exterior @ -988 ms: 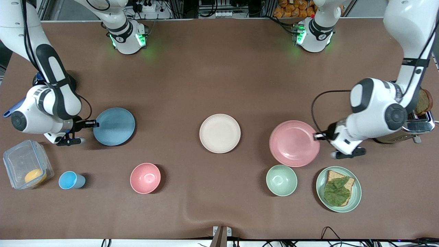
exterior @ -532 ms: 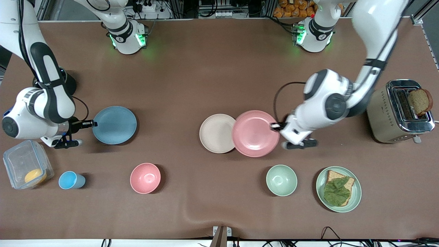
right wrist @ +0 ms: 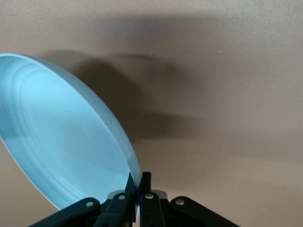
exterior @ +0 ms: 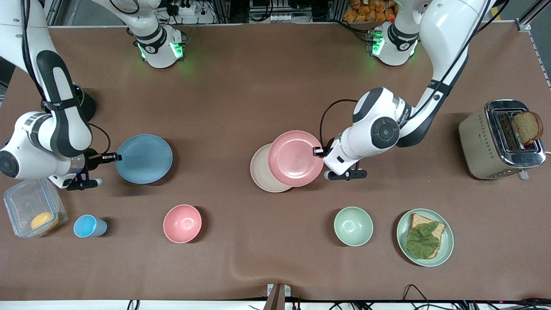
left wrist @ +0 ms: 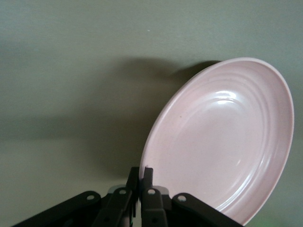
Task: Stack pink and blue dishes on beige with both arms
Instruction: 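Lower the pink plate onto the beige plate and open the left gripper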
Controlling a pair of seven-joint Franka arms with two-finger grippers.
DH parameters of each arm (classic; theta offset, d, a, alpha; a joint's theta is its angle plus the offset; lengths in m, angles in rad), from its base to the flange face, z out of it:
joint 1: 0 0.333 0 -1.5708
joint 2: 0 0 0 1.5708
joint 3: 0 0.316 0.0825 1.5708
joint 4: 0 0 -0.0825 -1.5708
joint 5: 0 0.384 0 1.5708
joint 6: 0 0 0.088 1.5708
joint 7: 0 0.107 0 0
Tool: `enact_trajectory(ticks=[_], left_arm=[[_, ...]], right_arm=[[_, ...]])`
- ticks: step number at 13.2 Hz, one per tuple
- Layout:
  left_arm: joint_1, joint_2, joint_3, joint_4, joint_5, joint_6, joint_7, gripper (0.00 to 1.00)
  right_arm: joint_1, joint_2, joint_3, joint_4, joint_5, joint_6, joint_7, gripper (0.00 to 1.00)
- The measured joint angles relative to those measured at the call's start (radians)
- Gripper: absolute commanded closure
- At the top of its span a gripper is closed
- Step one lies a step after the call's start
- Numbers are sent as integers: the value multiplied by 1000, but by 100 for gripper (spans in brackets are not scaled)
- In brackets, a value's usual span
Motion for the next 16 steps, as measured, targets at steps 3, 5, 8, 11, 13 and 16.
enact_trajectory(ticks=[3,5,8,11,13,16], left_arm=[[-23,46,0,0,0,51,0,100],[-37,68,1,-2,0,91,0,100],[-55,97,3,-15,0,155,0,100],[-64,117,4,-47,0,225,0,100],[-64,126,6,-68,0,262,1,100],[-64,141,8,-74,0,295,5,100]], right_arm=[[3,0,0,18,0,-15,8,100],[12,0,0,47,0,-55,37,100],[43,0,0,92,0,-114,99,100],[51,0,-1,104,0,-123,113,100],[51,0,-3,107,0,-123,113,100],[56,0,-2,117,0,-131,124,100]])
